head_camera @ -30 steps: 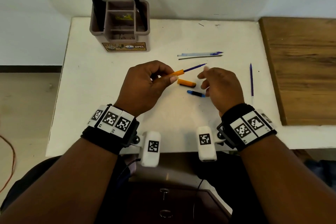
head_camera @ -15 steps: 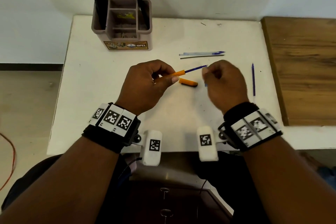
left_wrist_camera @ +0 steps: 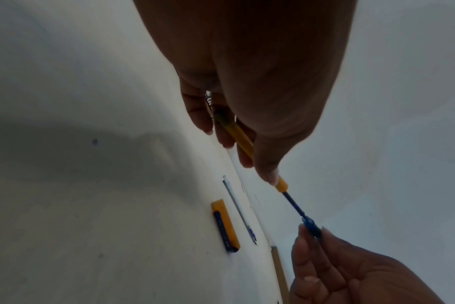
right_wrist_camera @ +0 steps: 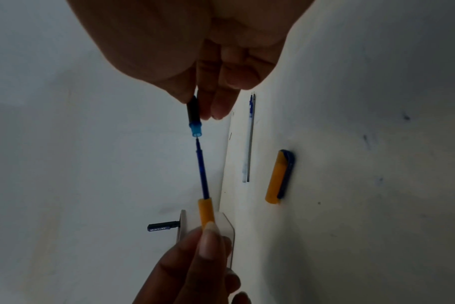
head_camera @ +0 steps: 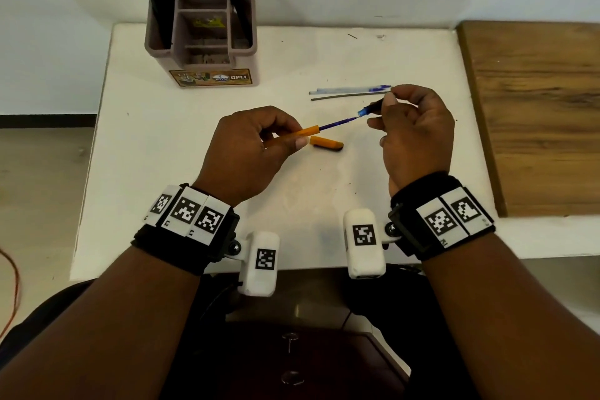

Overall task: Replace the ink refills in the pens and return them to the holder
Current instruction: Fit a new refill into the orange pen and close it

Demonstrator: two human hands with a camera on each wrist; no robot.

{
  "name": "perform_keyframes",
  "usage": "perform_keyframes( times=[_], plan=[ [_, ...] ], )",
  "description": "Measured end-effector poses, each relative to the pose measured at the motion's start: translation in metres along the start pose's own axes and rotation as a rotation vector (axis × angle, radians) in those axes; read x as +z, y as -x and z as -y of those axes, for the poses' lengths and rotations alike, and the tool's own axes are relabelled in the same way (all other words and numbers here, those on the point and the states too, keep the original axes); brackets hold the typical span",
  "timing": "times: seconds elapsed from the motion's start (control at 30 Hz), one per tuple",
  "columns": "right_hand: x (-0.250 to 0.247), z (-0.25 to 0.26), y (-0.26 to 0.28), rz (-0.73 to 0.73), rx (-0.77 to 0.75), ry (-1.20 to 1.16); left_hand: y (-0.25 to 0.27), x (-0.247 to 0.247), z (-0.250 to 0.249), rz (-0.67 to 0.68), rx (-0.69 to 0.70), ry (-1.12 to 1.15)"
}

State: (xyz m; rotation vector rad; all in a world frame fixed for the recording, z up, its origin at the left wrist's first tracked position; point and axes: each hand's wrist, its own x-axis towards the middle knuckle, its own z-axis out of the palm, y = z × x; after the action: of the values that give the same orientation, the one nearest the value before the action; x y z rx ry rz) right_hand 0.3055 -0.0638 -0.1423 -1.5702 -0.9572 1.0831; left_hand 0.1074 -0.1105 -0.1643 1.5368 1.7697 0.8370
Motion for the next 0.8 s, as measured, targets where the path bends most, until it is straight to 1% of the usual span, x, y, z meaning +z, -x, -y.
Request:
perform_keyframes(
  times=[0.17, 0.23, 0.4, 0.5, 0.8],
  plan=[
    [0.006, -0.003, 0.007, 0.087, 0.026, 0.054, 0.000, 0.001, 0.003, -0.012, 0.025, 0.016],
    [0.007, -0.003, 0.009, 0.101, 0.033, 0.059, 0.000, 0.000, 0.003, -0.012, 0.031, 0.012],
    [0.000, 0.000, 0.001, -0.010, -0.003, -0.020, 0.000, 0.000, 0.004, -0.023, 0.031, 0.009],
    [-0.001, 0.000, 0.000, -0.020, -0.001, -0.036, 0.000, 0.001, 0.004, -0.023, 0.039, 0.012],
    [0.012, -0.006, 0.019, 0.164, 0.002, 0.062, 0.000, 0.002, 0.004, -0.018, 0.044, 0.022]
  ],
)
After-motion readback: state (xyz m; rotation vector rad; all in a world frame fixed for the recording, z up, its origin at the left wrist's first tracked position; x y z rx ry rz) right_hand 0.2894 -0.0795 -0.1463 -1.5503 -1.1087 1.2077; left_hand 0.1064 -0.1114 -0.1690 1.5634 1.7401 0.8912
